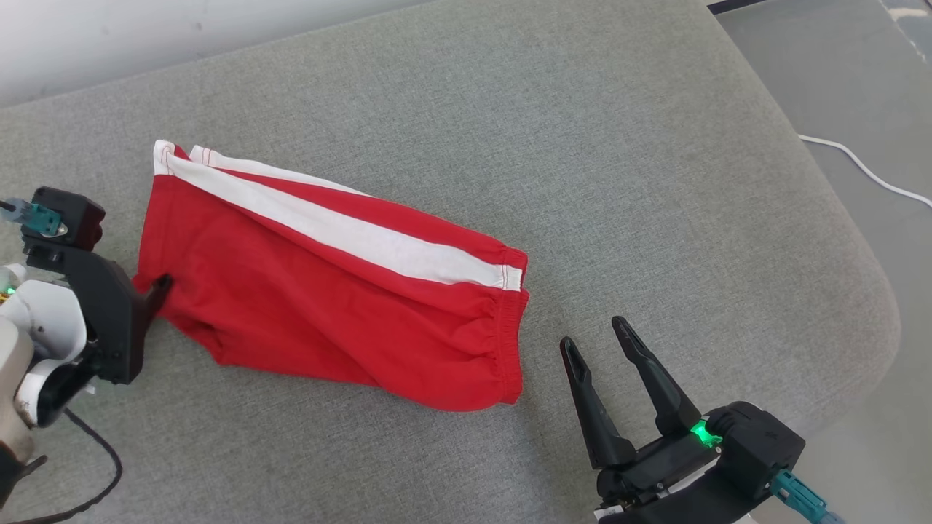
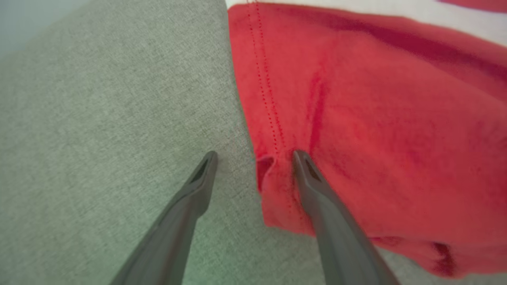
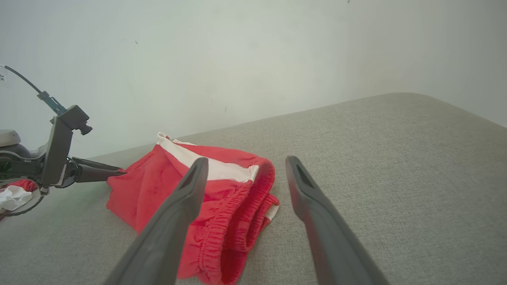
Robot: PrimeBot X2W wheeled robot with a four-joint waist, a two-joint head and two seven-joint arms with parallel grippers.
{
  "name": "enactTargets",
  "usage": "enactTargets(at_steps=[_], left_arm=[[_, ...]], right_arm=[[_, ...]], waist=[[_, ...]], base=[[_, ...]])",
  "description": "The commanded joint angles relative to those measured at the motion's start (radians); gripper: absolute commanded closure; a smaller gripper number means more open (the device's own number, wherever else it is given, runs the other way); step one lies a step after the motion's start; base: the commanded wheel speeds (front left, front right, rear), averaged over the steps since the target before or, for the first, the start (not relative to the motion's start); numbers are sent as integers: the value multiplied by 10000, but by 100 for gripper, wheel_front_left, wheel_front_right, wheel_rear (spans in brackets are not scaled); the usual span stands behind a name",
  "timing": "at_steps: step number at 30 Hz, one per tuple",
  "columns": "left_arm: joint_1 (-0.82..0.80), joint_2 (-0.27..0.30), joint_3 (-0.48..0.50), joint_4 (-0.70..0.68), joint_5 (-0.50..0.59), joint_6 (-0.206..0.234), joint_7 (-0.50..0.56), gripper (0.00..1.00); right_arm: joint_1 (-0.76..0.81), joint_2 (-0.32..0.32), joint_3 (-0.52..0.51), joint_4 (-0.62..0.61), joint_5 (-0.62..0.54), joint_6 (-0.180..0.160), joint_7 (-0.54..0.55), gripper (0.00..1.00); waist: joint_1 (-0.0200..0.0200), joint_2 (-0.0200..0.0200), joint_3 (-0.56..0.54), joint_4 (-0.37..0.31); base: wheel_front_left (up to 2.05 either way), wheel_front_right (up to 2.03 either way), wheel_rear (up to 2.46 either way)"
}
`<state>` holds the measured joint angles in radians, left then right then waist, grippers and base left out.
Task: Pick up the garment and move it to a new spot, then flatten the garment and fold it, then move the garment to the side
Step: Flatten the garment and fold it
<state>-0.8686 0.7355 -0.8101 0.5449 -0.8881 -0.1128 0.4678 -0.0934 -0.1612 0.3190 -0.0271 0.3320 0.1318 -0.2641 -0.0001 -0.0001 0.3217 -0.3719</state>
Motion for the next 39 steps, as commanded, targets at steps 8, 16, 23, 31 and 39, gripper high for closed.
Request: enactTargets(at_steps=[8,16,23,31,39], left_arm=[[384,-130,82,-650,-149,247,-270,100],[837,-431,229,-1224,-293,380,-1202,100],[2014,-486,371,-1840,-597,682,-2163,100],[3824,-380,515,-2844,-1033,1280,-3132,100],[5386,-576,481,-3468,-1296,1930,-3884,100]], right_arm=[[-100,-117,43,34,-127,-23,-2,0],[58,-312,-50,55,-151,-23,-2,0],[413,-440,-270,174,-142,-23,-2,0],[1080,-419,-620,310,-192,-23,-3,0],[1417,-456,-796,400,-221,-23,-3,0]], waist=[[1,1,-137,244],[1,1,-771,1004],[1,1,-1343,1884],[1,1,-1994,2641],[1,1,-2115,3018]], base=[[0,0,0],[0,0,0],[0,0,0],[0,0,0],[0,0,0]])
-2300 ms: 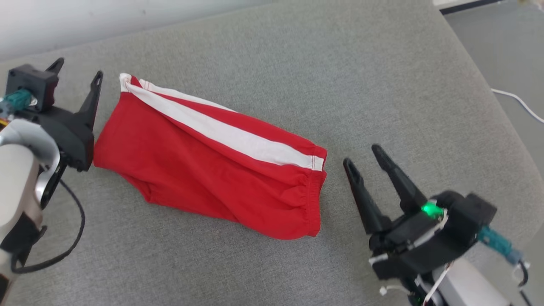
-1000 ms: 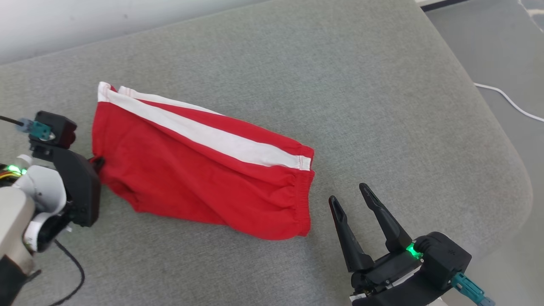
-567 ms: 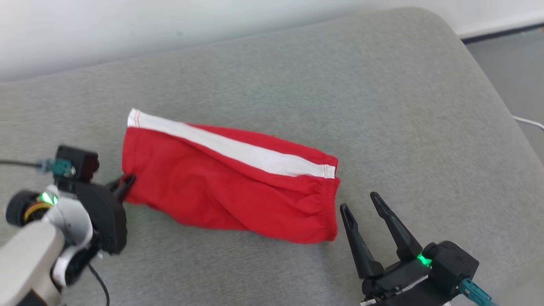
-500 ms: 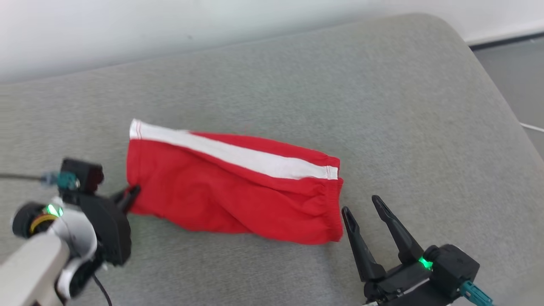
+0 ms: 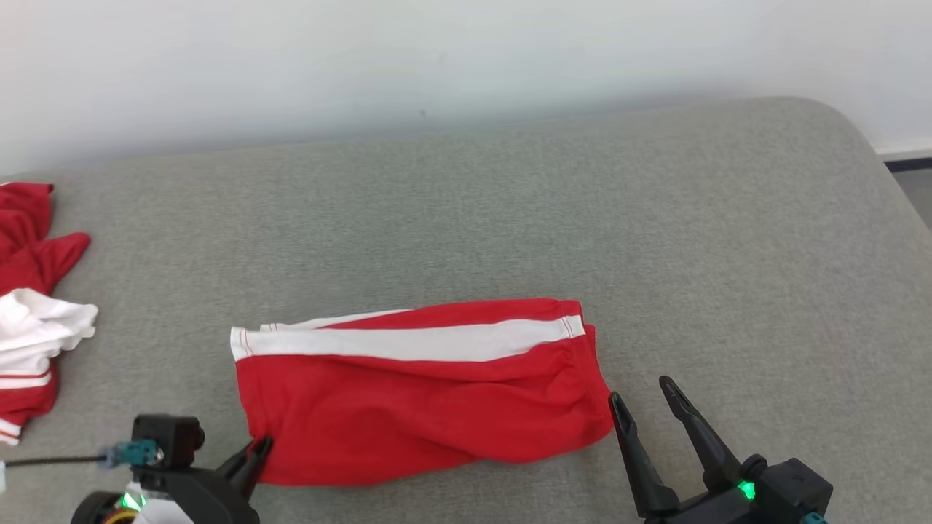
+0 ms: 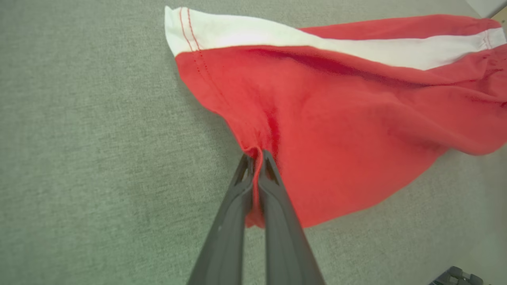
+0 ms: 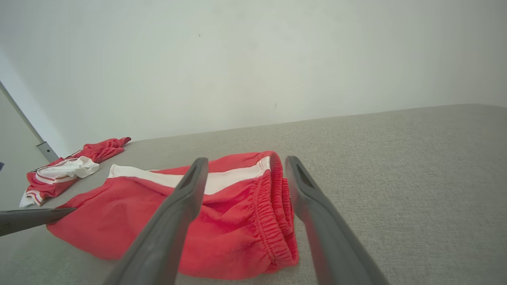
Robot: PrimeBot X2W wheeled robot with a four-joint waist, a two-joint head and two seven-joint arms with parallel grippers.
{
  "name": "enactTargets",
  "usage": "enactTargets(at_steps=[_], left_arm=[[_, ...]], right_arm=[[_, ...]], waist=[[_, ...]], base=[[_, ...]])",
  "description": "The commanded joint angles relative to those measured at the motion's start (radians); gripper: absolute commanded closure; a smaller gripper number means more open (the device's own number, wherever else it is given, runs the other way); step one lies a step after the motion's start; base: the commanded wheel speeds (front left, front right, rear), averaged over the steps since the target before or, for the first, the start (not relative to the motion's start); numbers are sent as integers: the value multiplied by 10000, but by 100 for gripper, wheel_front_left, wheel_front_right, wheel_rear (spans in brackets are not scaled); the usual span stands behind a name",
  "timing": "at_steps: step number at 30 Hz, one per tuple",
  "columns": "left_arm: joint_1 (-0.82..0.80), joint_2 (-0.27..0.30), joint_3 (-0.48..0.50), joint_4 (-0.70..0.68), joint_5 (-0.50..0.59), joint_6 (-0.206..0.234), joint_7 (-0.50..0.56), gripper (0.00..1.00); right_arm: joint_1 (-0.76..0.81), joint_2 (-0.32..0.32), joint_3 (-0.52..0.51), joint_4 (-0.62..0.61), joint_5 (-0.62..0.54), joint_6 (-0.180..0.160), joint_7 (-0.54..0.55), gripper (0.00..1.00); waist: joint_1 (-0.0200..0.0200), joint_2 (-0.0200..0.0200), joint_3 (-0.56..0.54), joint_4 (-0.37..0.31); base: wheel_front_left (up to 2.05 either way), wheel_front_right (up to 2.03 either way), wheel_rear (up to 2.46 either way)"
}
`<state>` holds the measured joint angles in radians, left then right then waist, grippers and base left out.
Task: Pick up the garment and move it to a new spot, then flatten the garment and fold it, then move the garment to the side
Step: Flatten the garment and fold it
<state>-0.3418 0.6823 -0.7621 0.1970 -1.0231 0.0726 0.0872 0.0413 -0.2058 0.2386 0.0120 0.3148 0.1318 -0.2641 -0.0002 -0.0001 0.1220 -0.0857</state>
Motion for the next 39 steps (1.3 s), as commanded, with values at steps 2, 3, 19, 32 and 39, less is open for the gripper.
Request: enactTargets(at_steps=[2,3,19,32,39], left_arm=[[247,-213,-34,119,164,148,-321,79],[247,-213,-34,119,164,148,-321,79],[716,-1357,2326,-109,2926,1200,-3517,0],[3459,-3148,6094,-1630,6681,529,-3528,0],[4268,-3790,6555,-1410,7740,18,-3529,0]], right_arm=[[67,-47,1,49,-61,-23,-3,0],[67,-47,1,49,-61,-23,-3,0],[-61,191,-901,-60,-101,-23,-3,0],[222,599,-1532,233,-305,-23,-3,0],[503,818,-1718,370,-531,-23,-2,0]], waist=[[2,1,-134,213],[2,1,-134,213],[2,1,-628,729],[2,1,-1082,934],[2,1,-1236,1037]], base=[[0,0,0],[0,0,0],[0,0,0],[0,0,0],[0,0,0]])
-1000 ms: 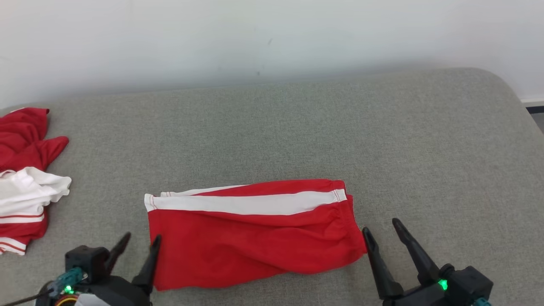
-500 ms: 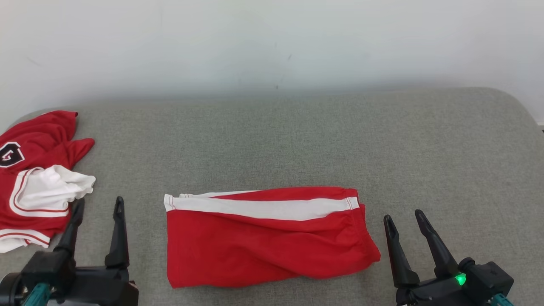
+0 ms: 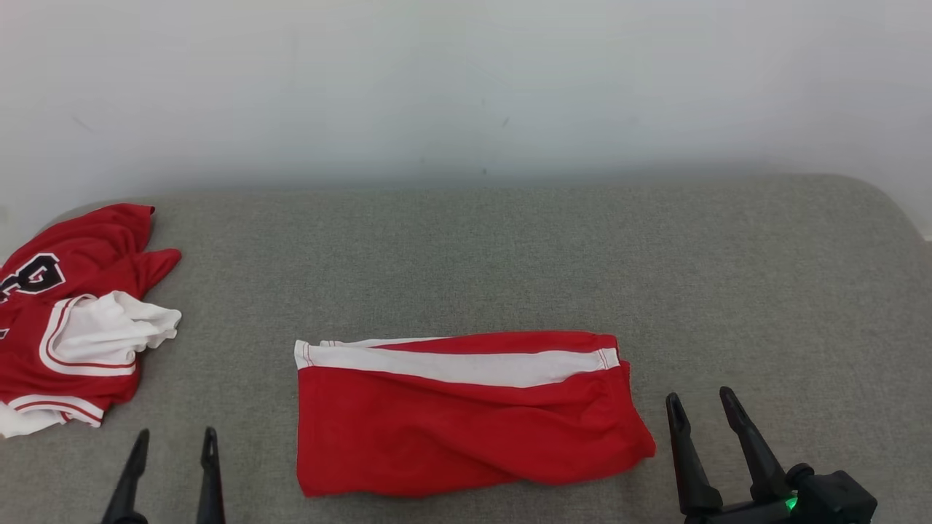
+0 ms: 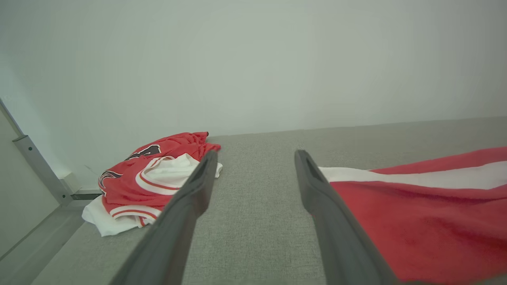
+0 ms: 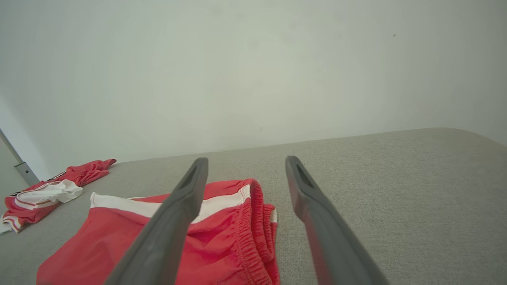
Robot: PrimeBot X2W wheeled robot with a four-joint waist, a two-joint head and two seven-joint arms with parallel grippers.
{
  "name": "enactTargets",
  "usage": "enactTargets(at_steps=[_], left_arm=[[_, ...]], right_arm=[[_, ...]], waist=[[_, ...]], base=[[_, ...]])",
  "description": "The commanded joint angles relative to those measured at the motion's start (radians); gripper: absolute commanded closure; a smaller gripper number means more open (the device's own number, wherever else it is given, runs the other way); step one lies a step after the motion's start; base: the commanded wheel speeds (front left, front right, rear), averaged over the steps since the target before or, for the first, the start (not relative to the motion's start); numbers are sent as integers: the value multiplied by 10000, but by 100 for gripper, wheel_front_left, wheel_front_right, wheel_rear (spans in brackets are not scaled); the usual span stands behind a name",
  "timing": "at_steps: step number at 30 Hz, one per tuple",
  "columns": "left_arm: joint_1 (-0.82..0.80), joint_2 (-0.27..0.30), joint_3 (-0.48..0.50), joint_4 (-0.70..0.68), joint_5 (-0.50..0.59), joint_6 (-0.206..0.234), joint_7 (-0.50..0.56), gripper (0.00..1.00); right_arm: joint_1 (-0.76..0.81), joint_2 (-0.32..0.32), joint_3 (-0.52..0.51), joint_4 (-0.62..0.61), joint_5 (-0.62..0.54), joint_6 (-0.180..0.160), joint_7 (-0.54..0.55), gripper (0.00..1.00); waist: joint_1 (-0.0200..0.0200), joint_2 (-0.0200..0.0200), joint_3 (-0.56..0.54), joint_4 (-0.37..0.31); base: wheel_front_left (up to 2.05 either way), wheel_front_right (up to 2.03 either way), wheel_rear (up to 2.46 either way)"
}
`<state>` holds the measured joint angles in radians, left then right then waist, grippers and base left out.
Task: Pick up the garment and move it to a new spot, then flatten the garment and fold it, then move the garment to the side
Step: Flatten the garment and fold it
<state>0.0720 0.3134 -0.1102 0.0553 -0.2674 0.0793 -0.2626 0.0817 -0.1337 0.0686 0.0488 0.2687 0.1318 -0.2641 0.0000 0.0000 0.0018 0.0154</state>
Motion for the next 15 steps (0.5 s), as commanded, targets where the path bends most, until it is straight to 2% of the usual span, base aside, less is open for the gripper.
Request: enactTargets(at_steps=[1,15], left_arm=[[219,-178,75,61,257,-92,-31,0],[655,-1088,616,372,1202,-817,-32,0]], right_arm=[[149,130,-36,19,-99,-23,-2,0],[272,324,-285,807,-576,-23,-2,0]], waist=[[0,0,-55,42],[0,0,-153,274]], base=[[0,0,0],[0,0,0]])
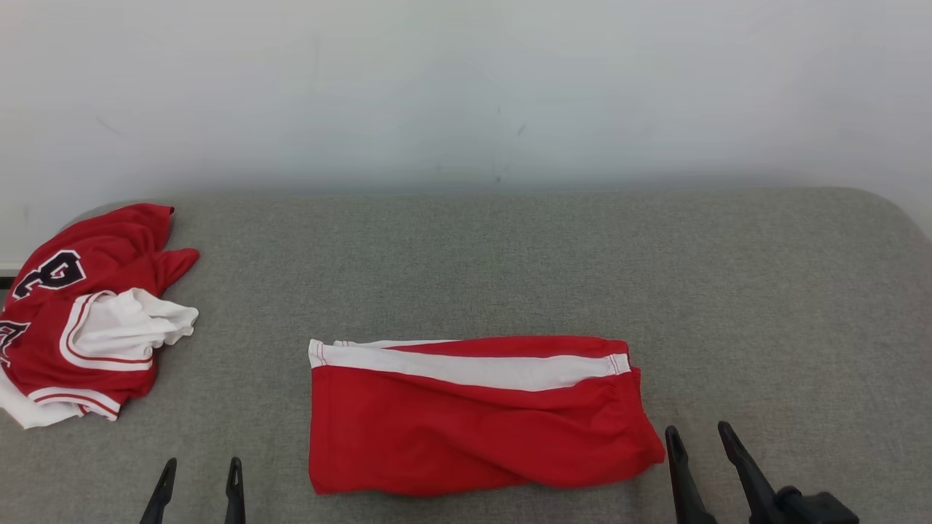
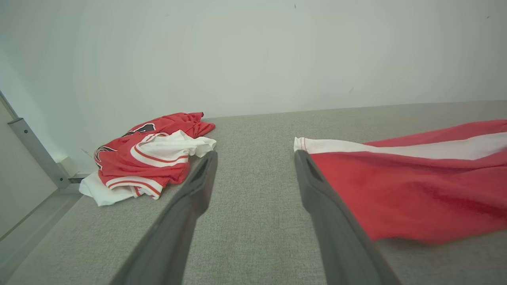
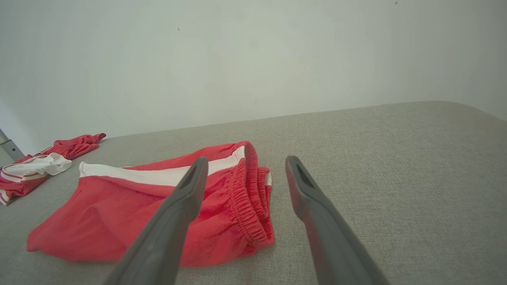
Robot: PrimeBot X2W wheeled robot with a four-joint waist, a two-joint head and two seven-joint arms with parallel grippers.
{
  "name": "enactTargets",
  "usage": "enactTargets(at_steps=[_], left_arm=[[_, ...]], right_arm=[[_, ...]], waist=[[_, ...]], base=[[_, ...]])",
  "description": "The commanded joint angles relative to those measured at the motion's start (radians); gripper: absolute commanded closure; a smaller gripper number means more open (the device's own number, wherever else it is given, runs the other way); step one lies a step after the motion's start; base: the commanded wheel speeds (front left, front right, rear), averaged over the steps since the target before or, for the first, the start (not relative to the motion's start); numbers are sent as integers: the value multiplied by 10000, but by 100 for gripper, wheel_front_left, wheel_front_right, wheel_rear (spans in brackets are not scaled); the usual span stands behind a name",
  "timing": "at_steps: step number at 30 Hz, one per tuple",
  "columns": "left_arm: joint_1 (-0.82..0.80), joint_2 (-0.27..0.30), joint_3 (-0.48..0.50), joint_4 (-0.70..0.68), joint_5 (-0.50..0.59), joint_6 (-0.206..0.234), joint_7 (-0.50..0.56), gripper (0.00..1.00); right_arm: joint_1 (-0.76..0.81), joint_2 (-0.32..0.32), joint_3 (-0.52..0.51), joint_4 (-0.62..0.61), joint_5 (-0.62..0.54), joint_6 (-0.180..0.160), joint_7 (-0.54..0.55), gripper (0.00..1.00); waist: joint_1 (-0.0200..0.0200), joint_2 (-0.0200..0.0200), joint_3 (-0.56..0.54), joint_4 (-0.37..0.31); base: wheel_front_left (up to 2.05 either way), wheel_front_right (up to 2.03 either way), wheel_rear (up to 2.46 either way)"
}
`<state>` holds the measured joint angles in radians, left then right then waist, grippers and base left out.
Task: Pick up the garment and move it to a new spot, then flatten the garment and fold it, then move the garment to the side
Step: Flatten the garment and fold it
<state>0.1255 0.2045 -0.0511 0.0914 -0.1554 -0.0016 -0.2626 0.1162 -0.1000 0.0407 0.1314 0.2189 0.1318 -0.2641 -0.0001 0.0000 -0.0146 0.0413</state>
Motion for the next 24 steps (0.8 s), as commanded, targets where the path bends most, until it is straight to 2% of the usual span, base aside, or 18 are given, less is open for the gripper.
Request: enactTargets(at_steps=[1,4,14,18,24], left_arm=[[73,-54,45,27,138,-82,-32,0],[-77,-226,82,50,295,-152,-32,0],[-563,-677,19,193,632,-483,-32,0],[-671,-820,-9,234,721,-575,-32,0],[-749,-961,74,285,796,-661,-32,0]], right_arm=[[-247,-72,32,96,-120,-23,-2,0],[-868,-202,147,780,-244,-23,-2,0],[-3867,-401,242,4937,-329,-23,85,0],[-4536,-362,33,6558,-270,-23,256,0],[-5044,-402,-63,8045,59,-23,137,0]], waist=[[1,0,26,44],[1,0,90,169],[1,0,516,763],[1,0,632,945],[1,0,699,1060]], base=[[0,0,0],[0,0,0],[0,0,0],[0,0,0],[0,0,0]])
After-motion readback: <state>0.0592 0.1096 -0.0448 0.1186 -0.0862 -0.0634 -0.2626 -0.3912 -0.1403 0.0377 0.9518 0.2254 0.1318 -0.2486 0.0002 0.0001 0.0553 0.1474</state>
